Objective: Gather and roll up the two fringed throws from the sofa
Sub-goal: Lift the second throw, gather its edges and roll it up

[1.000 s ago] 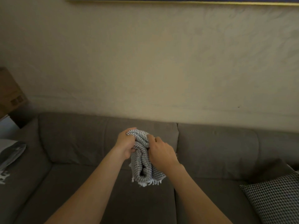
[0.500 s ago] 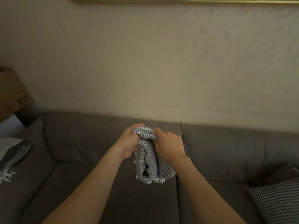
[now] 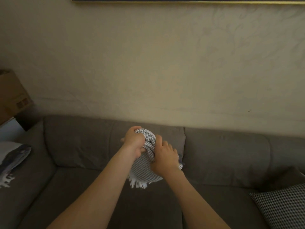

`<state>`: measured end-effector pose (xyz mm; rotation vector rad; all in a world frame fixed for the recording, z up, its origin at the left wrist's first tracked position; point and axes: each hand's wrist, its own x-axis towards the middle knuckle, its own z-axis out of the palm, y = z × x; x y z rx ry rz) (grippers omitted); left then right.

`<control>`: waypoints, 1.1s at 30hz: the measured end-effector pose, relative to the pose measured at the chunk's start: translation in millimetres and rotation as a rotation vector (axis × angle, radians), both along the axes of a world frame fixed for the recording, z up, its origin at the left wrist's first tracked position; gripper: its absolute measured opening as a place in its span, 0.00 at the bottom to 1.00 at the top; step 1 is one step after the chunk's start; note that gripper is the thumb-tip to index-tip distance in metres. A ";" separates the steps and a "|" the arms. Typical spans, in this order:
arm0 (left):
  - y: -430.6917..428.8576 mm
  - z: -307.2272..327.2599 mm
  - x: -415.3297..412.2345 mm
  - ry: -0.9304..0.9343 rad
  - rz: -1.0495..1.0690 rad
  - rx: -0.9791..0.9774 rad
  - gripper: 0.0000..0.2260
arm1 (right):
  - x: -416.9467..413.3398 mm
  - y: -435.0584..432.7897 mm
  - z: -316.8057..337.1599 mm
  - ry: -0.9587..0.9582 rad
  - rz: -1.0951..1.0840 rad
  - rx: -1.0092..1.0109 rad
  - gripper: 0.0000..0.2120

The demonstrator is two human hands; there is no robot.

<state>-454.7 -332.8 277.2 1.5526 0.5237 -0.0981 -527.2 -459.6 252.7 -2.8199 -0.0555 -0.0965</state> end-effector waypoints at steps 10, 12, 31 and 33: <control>23.8 25.1 -14.4 -0.202 -0.458 0.157 0.15 | 22.2 -47.3 3.1 -0.053 0.178 0.298 0.23; 33.2 16.3 -11.9 -0.271 -0.558 0.146 0.32 | 23.3 -54.5 10.7 -0.041 0.152 0.435 0.21; 3.9 15.7 -38.1 -0.170 -0.631 0.162 0.24 | 23.2 -116.7 51.8 -0.093 -0.151 0.567 0.33; -0.5 13.4 -41.6 -0.170 -0.533 0.089 0.24 | 18.6 -106.1 40.6 -0.320 -0.286 0.412 0.35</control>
